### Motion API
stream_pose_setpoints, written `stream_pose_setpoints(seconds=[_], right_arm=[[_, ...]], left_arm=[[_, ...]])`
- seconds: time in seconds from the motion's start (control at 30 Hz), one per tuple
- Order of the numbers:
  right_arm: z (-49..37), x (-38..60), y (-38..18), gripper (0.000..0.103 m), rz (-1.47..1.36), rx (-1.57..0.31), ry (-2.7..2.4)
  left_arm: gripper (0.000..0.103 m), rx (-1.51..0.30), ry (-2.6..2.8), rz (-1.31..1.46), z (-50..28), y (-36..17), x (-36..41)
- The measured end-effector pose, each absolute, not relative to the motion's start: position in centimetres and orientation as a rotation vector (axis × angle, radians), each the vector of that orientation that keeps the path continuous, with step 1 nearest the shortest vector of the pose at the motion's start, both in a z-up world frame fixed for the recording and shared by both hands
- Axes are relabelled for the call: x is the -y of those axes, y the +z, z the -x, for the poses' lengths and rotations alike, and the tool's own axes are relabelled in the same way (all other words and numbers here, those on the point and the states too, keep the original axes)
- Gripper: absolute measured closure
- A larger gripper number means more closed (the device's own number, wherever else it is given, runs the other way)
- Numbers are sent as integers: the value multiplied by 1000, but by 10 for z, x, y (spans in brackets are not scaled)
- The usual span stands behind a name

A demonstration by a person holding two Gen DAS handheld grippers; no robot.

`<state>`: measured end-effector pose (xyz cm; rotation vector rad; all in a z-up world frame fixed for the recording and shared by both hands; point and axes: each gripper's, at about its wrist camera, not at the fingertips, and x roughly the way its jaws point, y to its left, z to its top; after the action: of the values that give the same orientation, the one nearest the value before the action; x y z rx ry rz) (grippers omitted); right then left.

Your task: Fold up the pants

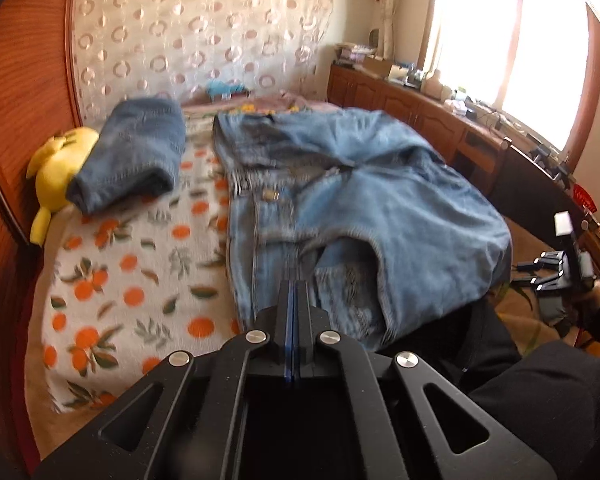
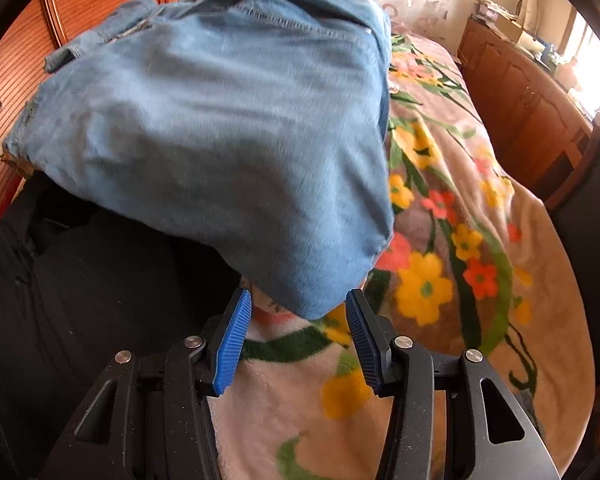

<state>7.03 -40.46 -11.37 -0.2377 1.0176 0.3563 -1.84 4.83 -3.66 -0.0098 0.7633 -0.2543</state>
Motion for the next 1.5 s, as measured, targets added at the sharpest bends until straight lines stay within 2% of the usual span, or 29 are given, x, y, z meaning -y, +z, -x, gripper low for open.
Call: stream_pose_setpoints(seconds=[0.13, 0.2, 0.3, 0.33, 0.37, 0.43, 0.63, 0.73, 0.9, 1.1, 1.17, 1.3, 1.5], right_arm=[[-72, 402, -123, 52, 229, -1006, 335], [-74, 404, -126, 52, 209, -992, 315], [-78, 405, -135, 52, 195, -988, 296], [-78, 405, -137, 57, 198, -985, 288], [-77, 404, -136, 78, 201, -975, 284], [-74, 404, -131, 96, 200, -949, 287], [-64, 412, -101, 100, 172, -839, 280], [-59, 412, -95, 100, 181, -816, 276], [-54, 415, -94, 100, 193, -799, 271], [-54, 414, -93, 99, 210, -793, 270], [-55, 414, -89, 99, 213, -792, 270], [-53, 416, -78, 100, 220, -771, 279], [-49, 425, -33, 100, 207, -675, 276]], left_arm=[[102, -766, -261, -15, 18, -37, -45], [95, -790, -269, -7, 19, -45, -48], [93, -820, -249, -3, 23, -56, -51], [89, -829, -250, 2, 23, -60, -53], [86, -840, -253, 4, 24, -64, -54], [79, -858, -254, 7, 26, -71, -56], [65, -902, -279, 25, 29, -94, -57], [63, -903, -279, 35, 25, -101, -59], [63, -869, -294, 20, 26, -103, -57], [93, -869, -330, 15, 29, -101, -54], [97, -879, -319, 25, 27, -100, -55], [99, -836, -310, 56, 32, -78, -58], [101, -688, -305, 53, 37, -14, -53]])
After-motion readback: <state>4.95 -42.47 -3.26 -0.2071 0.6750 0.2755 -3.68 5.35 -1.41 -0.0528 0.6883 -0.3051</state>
